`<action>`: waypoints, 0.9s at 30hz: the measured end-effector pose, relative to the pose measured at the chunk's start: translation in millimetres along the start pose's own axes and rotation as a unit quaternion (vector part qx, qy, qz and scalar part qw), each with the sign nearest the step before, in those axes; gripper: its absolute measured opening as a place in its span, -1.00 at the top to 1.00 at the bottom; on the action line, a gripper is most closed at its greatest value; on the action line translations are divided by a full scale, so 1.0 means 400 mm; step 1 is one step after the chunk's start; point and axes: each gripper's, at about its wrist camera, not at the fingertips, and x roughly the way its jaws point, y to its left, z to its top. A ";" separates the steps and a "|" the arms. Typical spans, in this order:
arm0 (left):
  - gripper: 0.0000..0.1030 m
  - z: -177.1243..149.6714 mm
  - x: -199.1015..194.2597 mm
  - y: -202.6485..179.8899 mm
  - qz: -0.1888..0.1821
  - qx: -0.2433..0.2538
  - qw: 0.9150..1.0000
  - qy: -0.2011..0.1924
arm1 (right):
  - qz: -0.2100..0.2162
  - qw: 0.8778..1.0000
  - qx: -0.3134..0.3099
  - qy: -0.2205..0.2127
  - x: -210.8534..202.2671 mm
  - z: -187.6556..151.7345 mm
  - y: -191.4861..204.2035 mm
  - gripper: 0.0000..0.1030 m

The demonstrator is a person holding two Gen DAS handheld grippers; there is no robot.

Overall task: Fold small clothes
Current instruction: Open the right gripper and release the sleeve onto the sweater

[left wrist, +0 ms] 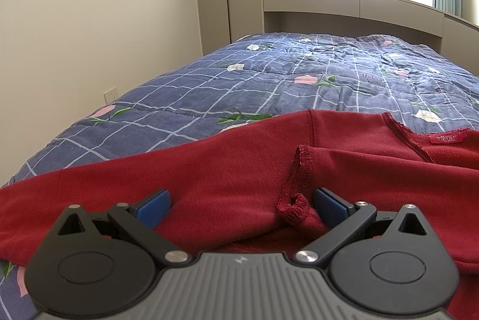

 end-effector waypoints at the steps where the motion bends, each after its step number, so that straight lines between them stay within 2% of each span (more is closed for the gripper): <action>1: -1.00 -0.001 -0.001 0.001 0.000 0.001 1.000 0.000 | -0.009 1.000 -0.002 0.009 0.026 0.006 0.010 -0.40; 4: -1.00 -0.002 -0.002 0.000 0.001 0.001 1.000 -0.001 | -0.046 0.998 -0.010 0.043 0.079 -0.010 0.022 -0.44; 5: -1.00 -0.003 -0.003 0.001 0.000 0.000 1.000 -0.001 | -0.046 0.998 -0.005 0.053 0.093 -0.027 0.022 -0.44; 12: -1.00 0.000 -0.003 0.000 0.000 0.000 1.000 -0.001 | -0.069 0.997 -0.017 0.043 0.098 -0.050 0.042 -0.62; 14: -1.00 0.000 -0.003 0.000 0.000 0.000 1.000 0.000 | -0.067 0.997 -0.003 0.044 0.096 -0.050 0.031 -0.73; 16: -1.00 0.006 -0.008 0.004 -0.001 -0.003 1.000 0.003 | -0.062 0.997 0.019 0.041 0.083 -0.041 0.008 -0.92; 19: -0.99 0.029 -0.043 0.017 -0.012 0.012 1.000 0.020 | -0.045 0.998 0.044 0.016 0.012 -0.019 -0.009 -0.99; 22: -0.99 0.035 -0.119 0.059 -0.015 0.013 1.000 0.016 | -0.009 0.999 0.044 -0.003 -0.077 0.007 0.006 -0.99; 24: -0.99 0.030 -0.176 0.115 -0.034 -0.005 0.999 0.014 | 0.026 0.999 0.031 -0.003 -0.129 0.016 0.039 -0.99; 27: -0.99 0.013 -0.236 0.222 -0.052 -0.051 0.997 0.038 | 0.086 0.996 0.003 -0.006 -0.209 0.016 0.106 -0.99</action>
